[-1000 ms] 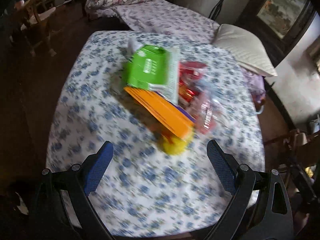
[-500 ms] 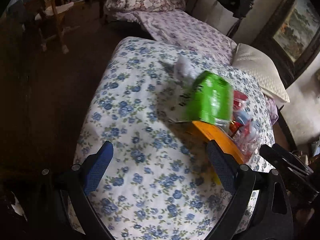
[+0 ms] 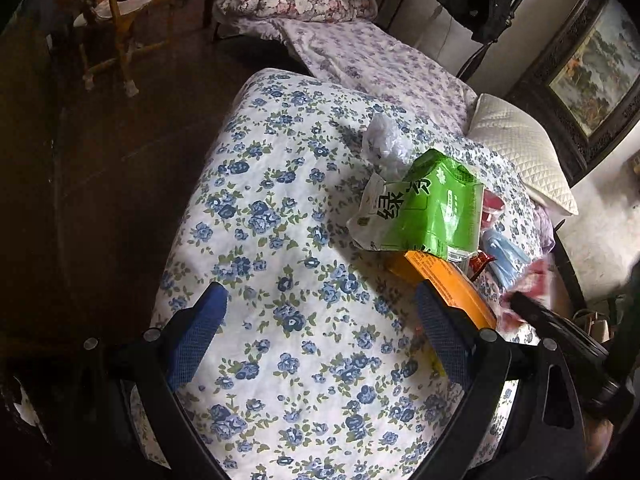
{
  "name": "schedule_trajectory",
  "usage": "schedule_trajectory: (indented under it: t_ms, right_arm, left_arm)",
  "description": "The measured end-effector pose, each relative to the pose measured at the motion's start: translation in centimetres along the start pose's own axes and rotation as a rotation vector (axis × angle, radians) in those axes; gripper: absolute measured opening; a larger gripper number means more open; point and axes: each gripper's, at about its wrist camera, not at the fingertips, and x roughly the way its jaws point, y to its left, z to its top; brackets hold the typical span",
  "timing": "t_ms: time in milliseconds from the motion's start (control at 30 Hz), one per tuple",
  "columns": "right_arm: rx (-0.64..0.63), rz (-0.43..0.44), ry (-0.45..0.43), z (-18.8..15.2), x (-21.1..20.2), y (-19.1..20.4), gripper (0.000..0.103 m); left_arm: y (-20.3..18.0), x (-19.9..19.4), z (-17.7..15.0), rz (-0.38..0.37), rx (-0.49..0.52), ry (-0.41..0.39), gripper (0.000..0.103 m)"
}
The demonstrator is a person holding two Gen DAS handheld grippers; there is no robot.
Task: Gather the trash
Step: 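Grasp the orange box with the left tool while the right tool grasps the clear wrapper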
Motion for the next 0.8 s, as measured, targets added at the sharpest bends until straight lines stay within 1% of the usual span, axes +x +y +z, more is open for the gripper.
schedule_trajectory:
  t_ms: [33,133,200,233,300,367,433,467,500,567,600,633,667,700,767,800]
  right_arm:
    - [-0.001,0.016,-0.027,-0.5,-1.4,-0.3,0.016]
    - [0.015,0.039,-0.065,-1.3,-3.4,-1.6,0.016]
    - [0.012,0.029,-0.081,-2.1,-4.1,-2.1,0.016]
    - [0.015,0.021,-0.097,-2.6,-4.4,-2.4,0.017]
    - [0.029,0.043,-0.127,-3.4,-5.0,-2.9,0.023]
    - [0.065,0.097,-0.134,-3.6,-5.3,-3.8,0.023]
    - [0.086,0.147,-0.14,-3.5,-5.4,-4.5,0.022]
    - [0.089,0.189,-0.144,-3.5,-5.7,-4.6,0.022]
    - [0.094,0.253,-0.155,-3.5,-5.9,-4.8,0.022]
    - [0.095,0.373,-0.165,-3.4,-6.1,-4.9,0.028]
    - [0.086,0.383,-0.16,-3.5,-6.0,-4.9,0.029]
    - [0.056,0.334,-0.137,-3.6,-5.6,-4.4,0.03]
    - [0.034,0.302,-0.11,-3.7,-5.1,-4.1,0.034]
    - [0.009,0.281,-0.059,-3.9,-4.1,-3.7,0.034]
    - [-0.008,0.248,0.014,-4.2,-2.8,-3.3,0.034]
    - [-0.02,0.228,0.031,-4.3,-2.4,-3.1,0.035]
  left_arm:
    - [0.0,-0.1,0.0,-0.001,0.001,-0.003,0.091]
    - [-0.2,-0.2,-0.2,0.007,0.014,-0.014,0.091]
    - [-0.4,-0.2,-0.3,0.02,0.02,-0.023,0.091]
    - [-0.4,-0.1,-0.3,0.025,0.023,-0.023,0.091]
    - [-0.5,0.0,-0.4,0.041,0.024,-0.027,0.091]
    - [-0.6,0.1,-0.5,0.056,0.025,-0.031,0.091]
    - [-0.9,0.0,-0.7,0.078,0.032,-0.046,0.091]
    - [-1.1,-0.1,-0.7,0.082,0.04,-0.05,0.091]
    - [-1.5,-0.5,-0.9,0.075,0.051,-0.065,0.091]
    - [-2.1,-0.9,-1.0,0.069,0.064,-0.076,0.091]
    - [-2.7,-1.2,-1.2,0.055,0.078,-0.081,0.091]
    - [-3.1,-1.3,-1.3,0.053,0.087,-0.084,0.091]
    - [-3.5,-1.4,-1.5,0.057,0.099,-0.086,0.091]
    - [-4.1,-1.3,-1.7,0.059,0.11,-0.082,0.091]
    - [-4.9,-0.7,-1.8,0.049,0.109,-0.056,0.091]
    - [-5.3,-0.2,-1.7,0.045,0.097,-0.029,0.091]
